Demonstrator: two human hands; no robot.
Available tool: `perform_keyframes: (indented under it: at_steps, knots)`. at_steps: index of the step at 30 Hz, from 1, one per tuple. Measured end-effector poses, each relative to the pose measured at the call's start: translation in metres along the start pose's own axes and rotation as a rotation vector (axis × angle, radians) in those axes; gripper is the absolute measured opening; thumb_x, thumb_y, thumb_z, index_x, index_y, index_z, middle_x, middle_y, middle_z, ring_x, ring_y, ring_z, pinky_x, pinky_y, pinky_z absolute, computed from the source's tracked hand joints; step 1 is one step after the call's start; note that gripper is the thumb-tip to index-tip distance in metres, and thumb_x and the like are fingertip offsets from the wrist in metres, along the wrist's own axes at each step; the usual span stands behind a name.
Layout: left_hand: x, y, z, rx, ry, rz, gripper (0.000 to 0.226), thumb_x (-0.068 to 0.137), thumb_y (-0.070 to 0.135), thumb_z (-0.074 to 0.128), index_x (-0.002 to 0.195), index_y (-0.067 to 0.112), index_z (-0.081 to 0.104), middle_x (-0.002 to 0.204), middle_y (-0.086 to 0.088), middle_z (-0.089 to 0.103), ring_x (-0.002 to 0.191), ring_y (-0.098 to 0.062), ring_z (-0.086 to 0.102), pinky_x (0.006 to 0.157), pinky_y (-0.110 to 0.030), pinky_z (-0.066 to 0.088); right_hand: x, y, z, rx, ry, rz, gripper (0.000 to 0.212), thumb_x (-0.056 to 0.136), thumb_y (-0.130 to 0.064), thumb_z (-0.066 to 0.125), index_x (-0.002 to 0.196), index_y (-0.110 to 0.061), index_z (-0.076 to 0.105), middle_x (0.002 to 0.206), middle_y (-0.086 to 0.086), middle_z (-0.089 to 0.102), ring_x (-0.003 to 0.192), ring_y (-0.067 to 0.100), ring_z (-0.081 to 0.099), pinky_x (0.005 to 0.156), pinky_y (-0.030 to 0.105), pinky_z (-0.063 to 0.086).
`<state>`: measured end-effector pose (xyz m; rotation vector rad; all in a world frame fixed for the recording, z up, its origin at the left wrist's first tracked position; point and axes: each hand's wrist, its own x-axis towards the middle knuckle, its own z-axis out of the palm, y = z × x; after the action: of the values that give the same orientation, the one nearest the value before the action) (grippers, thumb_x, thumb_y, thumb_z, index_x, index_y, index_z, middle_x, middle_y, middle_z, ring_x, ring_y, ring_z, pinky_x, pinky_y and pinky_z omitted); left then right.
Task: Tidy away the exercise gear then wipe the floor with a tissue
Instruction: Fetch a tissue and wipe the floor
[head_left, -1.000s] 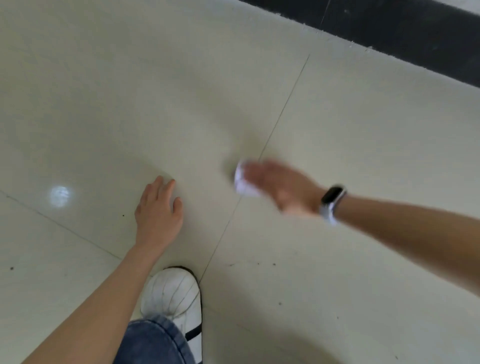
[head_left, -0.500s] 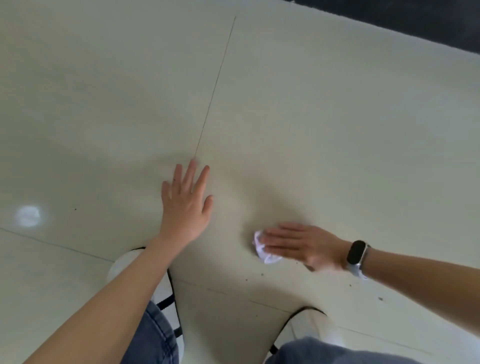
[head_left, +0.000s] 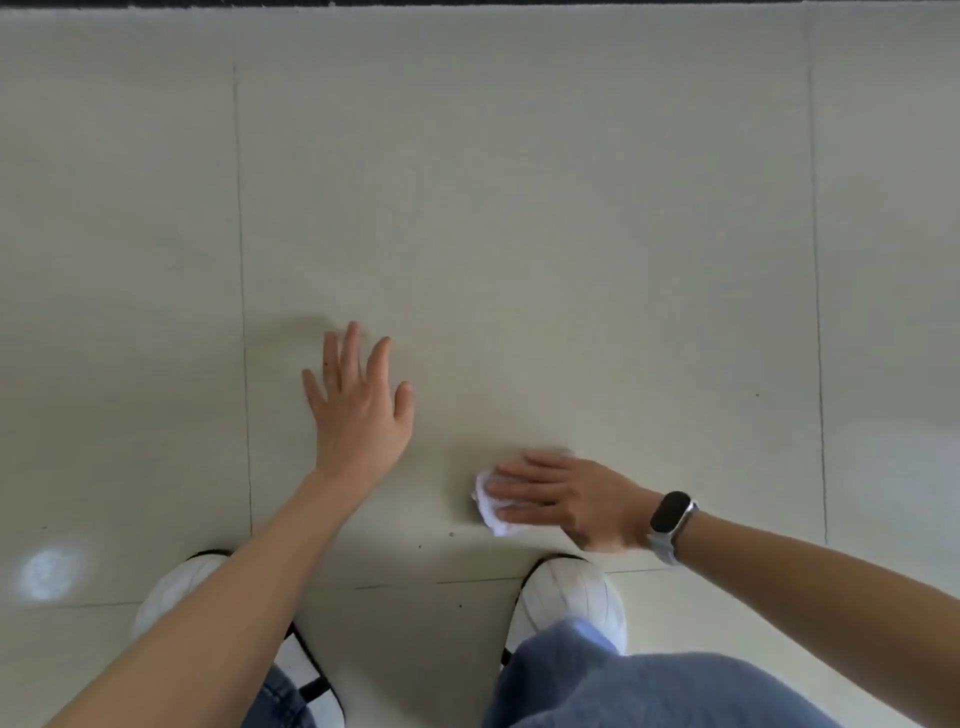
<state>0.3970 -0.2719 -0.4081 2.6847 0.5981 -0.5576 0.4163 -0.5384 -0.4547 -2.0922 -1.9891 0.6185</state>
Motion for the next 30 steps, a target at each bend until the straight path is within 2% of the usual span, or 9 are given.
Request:
perform_keyframes:
  at_steps: [5,10,12,16,18,24,26,28,30]
  knots:
    - [0.017,0.066,0.010,0.019,-0.068,0.181,0.058,0.093,0.028,0.045,0.146,0.018,0.023,0.158,-0.008,0.005,0.146,-0.032,0.001,0.115,-0.056,0.010,-0.112,0.072,-0.025,0.137,0.398,1.004,0.072,0.079,0.012,0.034,0.143,-0.021,0.027,0.152,0.006,0.023,0.144,0.015,0.011,0.116,0.040,0.020]
    - [0.032,0.122,0.021,0.093,-0.146,0.340,0.061,0.094,0.031,0.041,0.148,0.024,0.013,0.159,-0.006,-0.004,0.145,-0.032,-0.005,0.116,-0.053,0.008,-0.150,0.088,-0.033,0.373,0.683,1.879,0.066,0.088,0.006,0.028,0.147,-0.013,0.006,0.157,0.012,-0.003,0.145,0.024,-0.006,0.119,0.042,0.000]
    - [0.039,0.139,0.024,0.120,-0.148,0.384,0.062,0.094,0.032,0.041,0.148,0.025,0.012,0.159,-0.005,-0.006,0.145,-0.032,-0.007,0.116,-0.053,0.008,-0.119,0.066,-0.022,0.306,0.658,1.715,0.072,0.084,0.008,0.028,0.147,-0.018,0.004,0.157,0.008,-0.005,0.145,0.019,-0.009,0.120,0.038,-0.003]
    - [0.058,0.159,0.025,0.166,-0.149,0.404,0.067,0.091,0.038,0.046,0.148,0.025,0.014,0.159,-0.007,-0.002,0.145,-0.034,-0.004,0.114,-0.057,0.011,-0.092,0.017,0.007,0.049,0.383,0.798,0.069,0.078,0.000,0.034,0.144,-0.015,0.020,0.151,0.004,0.021,0.142,0.018,0.018,0.118,0.035,0.011]
    - [0.065,0.165,0.025,0.219,-0.169,0.401,0.070,0.090,0.045,0.046,0.148,0.027,0.011,0.159,-0.007,-0.006,0.145,-0.033,-0.007,0.114,-0.057,0.011,-0.129,0.026,0.008,-0.001,0.283,0.692,0.072,0.073,0.003,0.032,0.143,-0.014,0.025,0.150,0.002,0.025,0.143,0.014,0.014,0.117,0.034,0.013]
    - [0.074,0.188,0.027,0.274,-0.231,0.361,0.087,0.083,0.061,0.046,0.148,0.032,-0.003,0.156,-0.004,-0.022,0.144,-0.031,-0.017,0.113,-0.059,0.005,-0.270,0.102,-0.010,0.228,0.495,1.877,0.075,0.071,0.001,0.013,0.145,-0.001,0.006,0.155,0.020,0.003,0.145,0.031,0.001,0.119,0.042,0.008]
    - [0.082,0.200,0.029,0.272,-0.222,0.346,0.095,0.078,0.065,0.051,0.147,0.032,-0.006,0.156,-0.004,-0.023,0.144,-0.031,-0.018,0.113,-0.061,0.004,-0.275,0.127,-0.028,0.425,0.617,2.138,0.071,0.080,0.004,0.024,0.145,-0.002,-0.002,0.156,0.018,-0.005,0.145,0.028,-0.007,0.118,0.040,0.000]
    - [0.093,0.210,0.026,0.285,-0.231,0.315,0.109,0.070,0.069,0.057,0.146,0.031,-0.011,0.155,-0.003,-0.026,0.143,-0.031,-0.019,0.112,-0.062,0.002,-0.252,0.158,-0.047,0.450,0.683,2.193,0.072,0.083,0.007,0.028,0.146,-0.006,-0.003,0.157,0.013,-0.007,0.145,0.024,-0.010,0.118,0.040,-0.001]
    - [0.103,0.216,0.022,0.313,-0.235,0.306,0.122,0.063,0.071,0.063,0.145,0.030,-0.017,0.153,-0.003,-0.030,0.142,-0.030,-0.023,0.112,-0.061,0.000,-0.204,0.187,-0.061,0.300,0.690,1.984,0.071,0.082,0.006,0.028,0.147,-0.011,0.004,0.157,0.011,0.000,0.145,0.025,-0.004,0.118,0.041,0.004]
